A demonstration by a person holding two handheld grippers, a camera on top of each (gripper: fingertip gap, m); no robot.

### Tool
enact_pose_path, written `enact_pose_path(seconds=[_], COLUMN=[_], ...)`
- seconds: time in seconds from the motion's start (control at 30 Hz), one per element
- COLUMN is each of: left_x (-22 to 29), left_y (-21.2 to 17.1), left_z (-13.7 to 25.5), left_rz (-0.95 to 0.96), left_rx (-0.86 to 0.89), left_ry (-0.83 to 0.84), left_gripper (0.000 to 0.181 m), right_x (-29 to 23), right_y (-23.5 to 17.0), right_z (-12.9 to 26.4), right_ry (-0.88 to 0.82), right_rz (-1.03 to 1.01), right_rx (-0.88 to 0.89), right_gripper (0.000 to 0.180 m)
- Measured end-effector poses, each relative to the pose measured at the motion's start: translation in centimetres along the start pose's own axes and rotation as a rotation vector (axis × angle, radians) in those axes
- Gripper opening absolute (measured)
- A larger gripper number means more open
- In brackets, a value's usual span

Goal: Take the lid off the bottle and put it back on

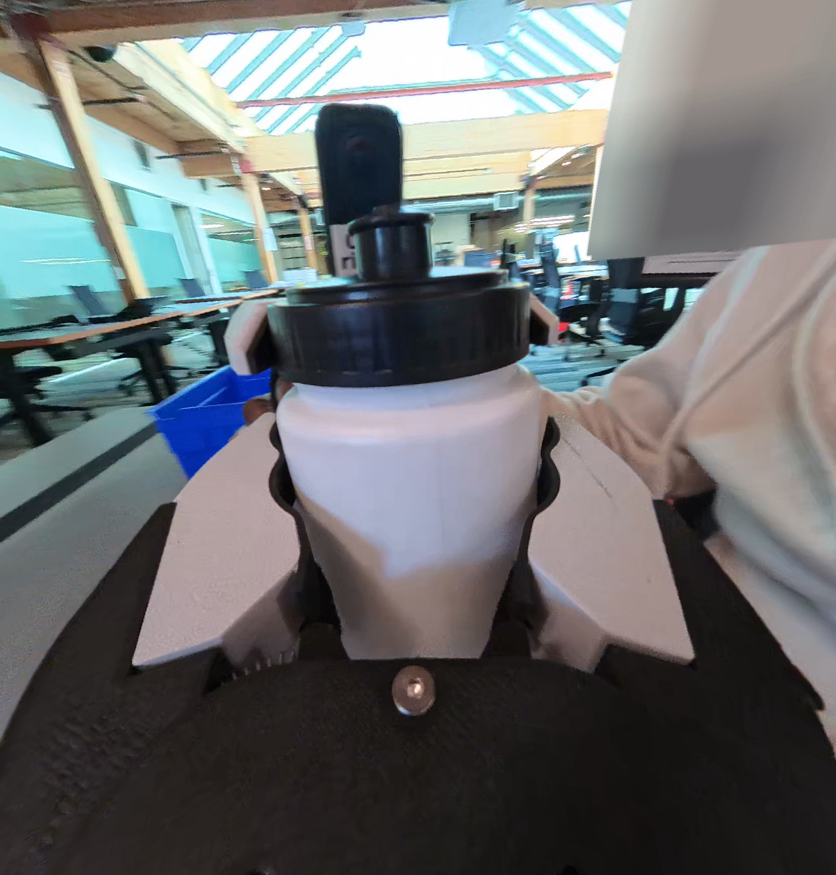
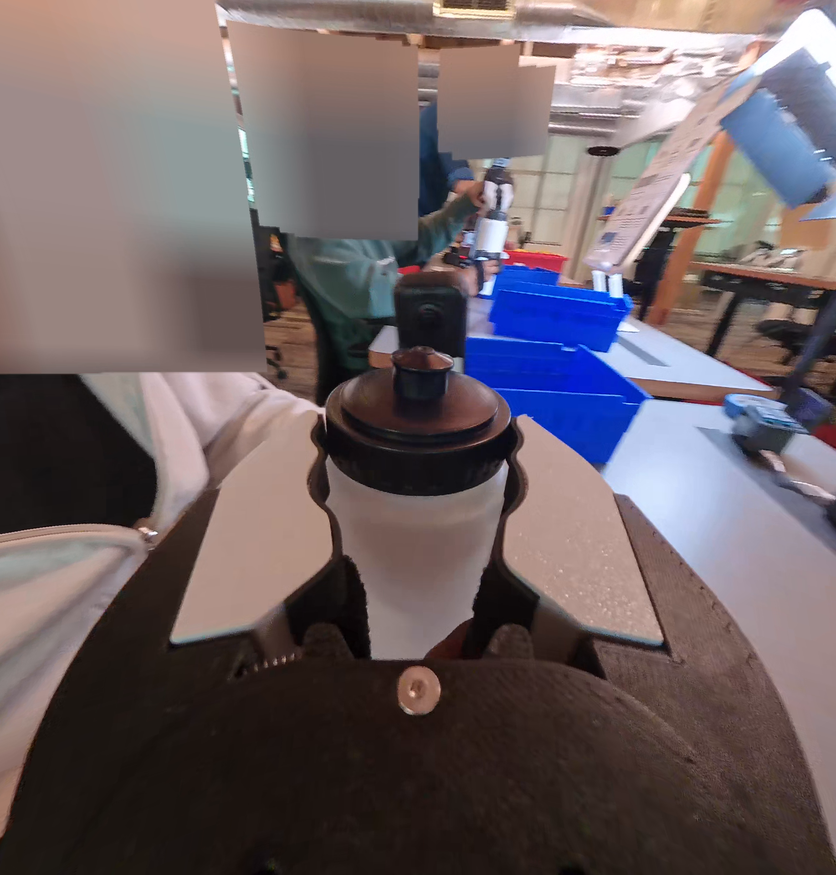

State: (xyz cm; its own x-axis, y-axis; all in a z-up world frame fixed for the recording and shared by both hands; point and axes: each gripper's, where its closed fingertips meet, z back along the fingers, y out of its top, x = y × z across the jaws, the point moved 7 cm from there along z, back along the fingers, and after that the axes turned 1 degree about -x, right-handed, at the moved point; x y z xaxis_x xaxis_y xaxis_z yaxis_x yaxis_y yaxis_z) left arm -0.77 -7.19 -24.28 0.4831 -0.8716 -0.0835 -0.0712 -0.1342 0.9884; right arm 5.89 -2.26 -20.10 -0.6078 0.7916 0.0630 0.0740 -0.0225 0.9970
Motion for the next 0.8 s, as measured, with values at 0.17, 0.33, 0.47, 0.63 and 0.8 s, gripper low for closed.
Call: enact_pose_path(seconds=[0.17,0.33,0.47,0.63,0.8], left_x=[-0.1,-2.3,-2.6,-1.2,-0.1], left_y=[0.0,-0.2,-0.2,-0.1,-0.1], left_z=[0.0,0.5,0.5,0.3,0.3], left_rz=[-0.003,-0.112,-0.135,-0.045,0.02], left_rx=[0.009,-0.015,-0.031,-0.002,0.049], left_ry=[0.026,0.424,0.494,0.17,-0.036], left_gripper=[0.101,0.101,0.101,0.101,0.1], right_x=[0.0,1.2,1.4,0.7,0.0], right_y=[0.0,1.0,0.4,0.4,0.3], right_z=[0.0,0.8,0.0,0.4,0.3], right_ry=[0.027,-0.205,-0.362,-0.206,-0.001], right_rz=[-0.012,0.076,0.115,0.076,0.025], right_rx=[0.015,0.131,0.0,0.004,0.07], right_gripper=[0.073,0.091,0.075,0.07,0.07])
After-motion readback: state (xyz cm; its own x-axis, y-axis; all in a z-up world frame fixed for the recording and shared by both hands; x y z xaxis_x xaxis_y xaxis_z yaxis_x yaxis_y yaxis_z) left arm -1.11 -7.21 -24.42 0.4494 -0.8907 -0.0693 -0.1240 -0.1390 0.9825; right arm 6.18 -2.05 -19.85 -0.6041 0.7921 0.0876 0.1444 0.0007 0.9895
